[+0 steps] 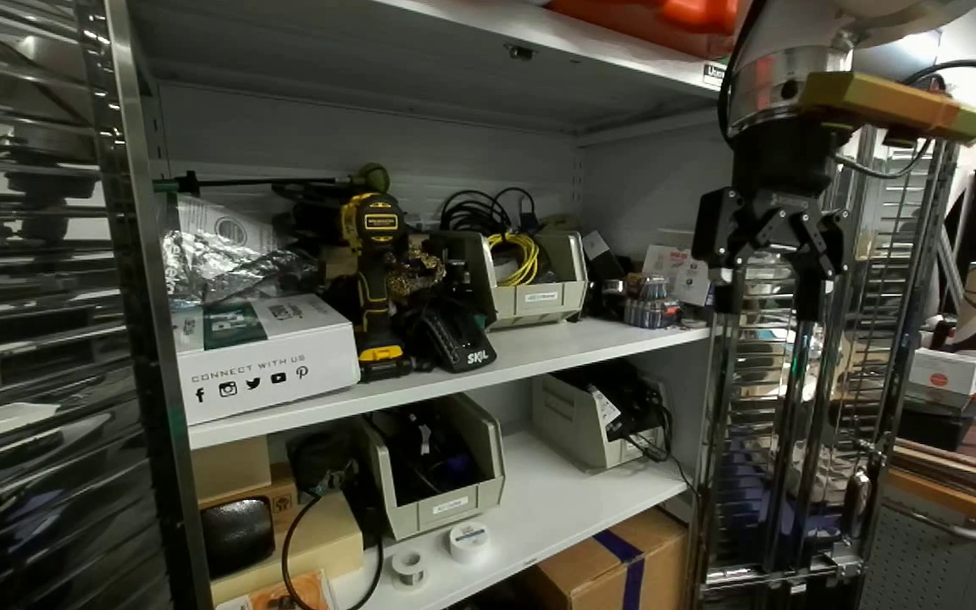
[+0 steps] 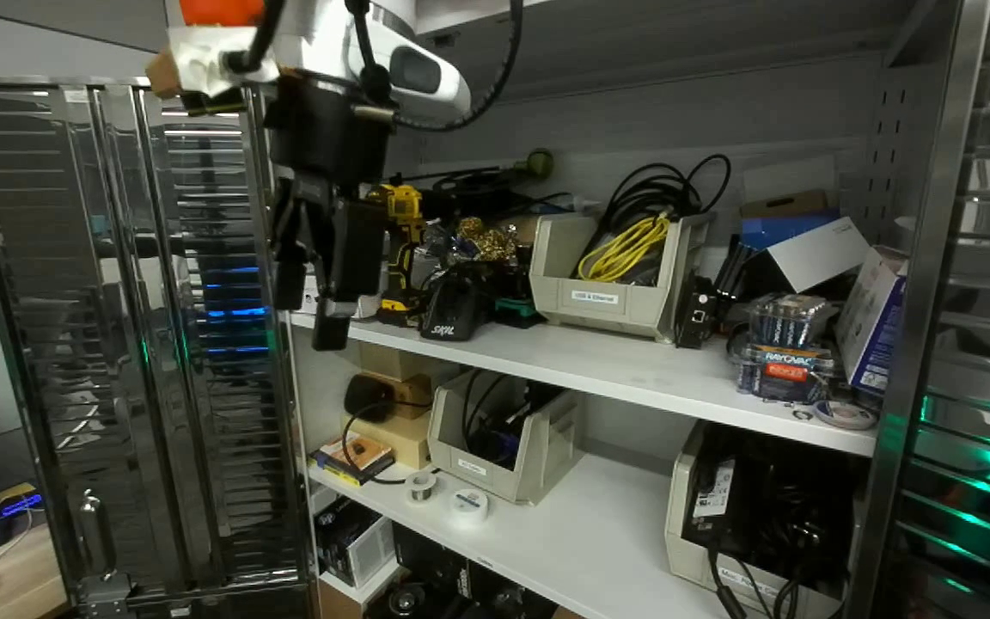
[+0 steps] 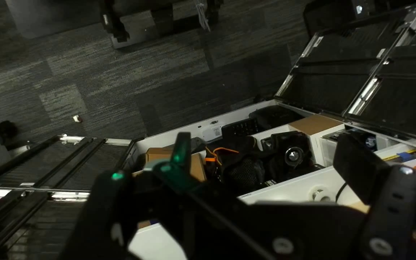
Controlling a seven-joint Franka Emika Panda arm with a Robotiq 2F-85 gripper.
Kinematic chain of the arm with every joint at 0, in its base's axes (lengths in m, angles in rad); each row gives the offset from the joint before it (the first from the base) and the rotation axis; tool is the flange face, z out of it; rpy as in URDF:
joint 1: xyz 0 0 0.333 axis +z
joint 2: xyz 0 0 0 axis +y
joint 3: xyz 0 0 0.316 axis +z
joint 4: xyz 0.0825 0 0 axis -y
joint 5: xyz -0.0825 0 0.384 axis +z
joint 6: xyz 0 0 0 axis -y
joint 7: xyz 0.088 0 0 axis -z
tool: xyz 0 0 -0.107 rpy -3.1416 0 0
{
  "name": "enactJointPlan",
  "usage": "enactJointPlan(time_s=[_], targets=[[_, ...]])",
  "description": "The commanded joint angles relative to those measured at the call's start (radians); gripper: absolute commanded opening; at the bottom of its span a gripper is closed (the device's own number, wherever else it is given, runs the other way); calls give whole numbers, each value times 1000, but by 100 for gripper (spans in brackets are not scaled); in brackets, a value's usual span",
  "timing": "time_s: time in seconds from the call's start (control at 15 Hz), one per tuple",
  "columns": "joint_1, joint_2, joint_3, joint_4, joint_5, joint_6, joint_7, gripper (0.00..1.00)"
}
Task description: Put the yellow cable inside the toolbox
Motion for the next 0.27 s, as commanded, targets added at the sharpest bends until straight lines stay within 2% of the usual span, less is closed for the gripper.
enactJointPlan(time_s=[0.0,0.2], targets=[[13,-14,-10,-4,-6,-1,4,100],[13,-7,-11,-7,-6,0,4,100]])
